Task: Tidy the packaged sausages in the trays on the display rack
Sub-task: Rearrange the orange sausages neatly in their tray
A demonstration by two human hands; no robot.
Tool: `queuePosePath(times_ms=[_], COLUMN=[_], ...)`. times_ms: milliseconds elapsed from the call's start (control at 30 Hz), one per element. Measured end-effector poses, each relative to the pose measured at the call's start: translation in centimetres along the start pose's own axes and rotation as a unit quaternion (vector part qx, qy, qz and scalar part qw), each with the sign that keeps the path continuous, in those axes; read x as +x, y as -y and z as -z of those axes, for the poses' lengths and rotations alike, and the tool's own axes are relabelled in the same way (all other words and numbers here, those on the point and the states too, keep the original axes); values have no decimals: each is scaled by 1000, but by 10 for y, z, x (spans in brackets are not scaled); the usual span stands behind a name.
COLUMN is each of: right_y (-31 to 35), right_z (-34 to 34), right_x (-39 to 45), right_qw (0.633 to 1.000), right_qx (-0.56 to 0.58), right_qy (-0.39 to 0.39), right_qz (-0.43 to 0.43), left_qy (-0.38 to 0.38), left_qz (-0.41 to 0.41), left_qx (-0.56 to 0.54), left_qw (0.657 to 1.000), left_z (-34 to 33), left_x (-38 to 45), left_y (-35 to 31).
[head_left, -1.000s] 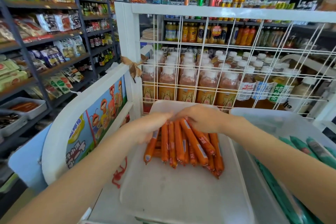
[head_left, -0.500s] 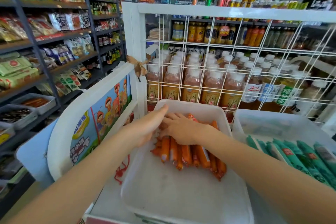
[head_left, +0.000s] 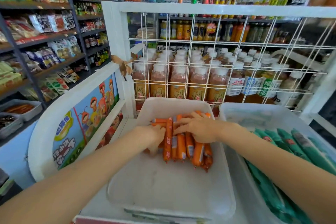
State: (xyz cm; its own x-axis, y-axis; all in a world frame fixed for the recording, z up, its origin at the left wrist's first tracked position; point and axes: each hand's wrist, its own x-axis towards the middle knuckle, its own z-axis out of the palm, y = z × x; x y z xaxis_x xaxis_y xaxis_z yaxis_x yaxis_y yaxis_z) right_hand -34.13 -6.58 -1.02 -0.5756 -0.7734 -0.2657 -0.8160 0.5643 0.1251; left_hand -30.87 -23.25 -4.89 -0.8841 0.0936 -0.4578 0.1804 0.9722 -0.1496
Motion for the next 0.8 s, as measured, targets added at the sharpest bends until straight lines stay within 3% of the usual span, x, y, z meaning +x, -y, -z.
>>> queuePosePath(times_ms=[67,133,233,367,533,633,800], right_y=[-5,-13,-19,-22,-23,-19,-12], right_z=[-3,-2,6,11,5,3,2], right_x=[3,5,9,16,20,30,28], right_qw=[998,992,986,972,987,985,980], right_qx=[39,56,-26,-157,-3,26,152], right_qy=[-12,-17,-2,-64,-43,-8,-9], right_qz=[-53,-114,-164,-160,-153,-168,-128], left_qy=[18,-18,-119,-159,-185,-209,-129], left_qz=[14,14,-1,-45,-91,-91,-128], left_qx=[-27,-99,-239,-308,-296,-263,-265], left_qw=[999,995,964,937,933,938,947], left_z=[6,16,30,33,38,39,45], left_x=[7,11,15,33,48,46,17], left_y=[3,8,12,1,-11,-11,-9])
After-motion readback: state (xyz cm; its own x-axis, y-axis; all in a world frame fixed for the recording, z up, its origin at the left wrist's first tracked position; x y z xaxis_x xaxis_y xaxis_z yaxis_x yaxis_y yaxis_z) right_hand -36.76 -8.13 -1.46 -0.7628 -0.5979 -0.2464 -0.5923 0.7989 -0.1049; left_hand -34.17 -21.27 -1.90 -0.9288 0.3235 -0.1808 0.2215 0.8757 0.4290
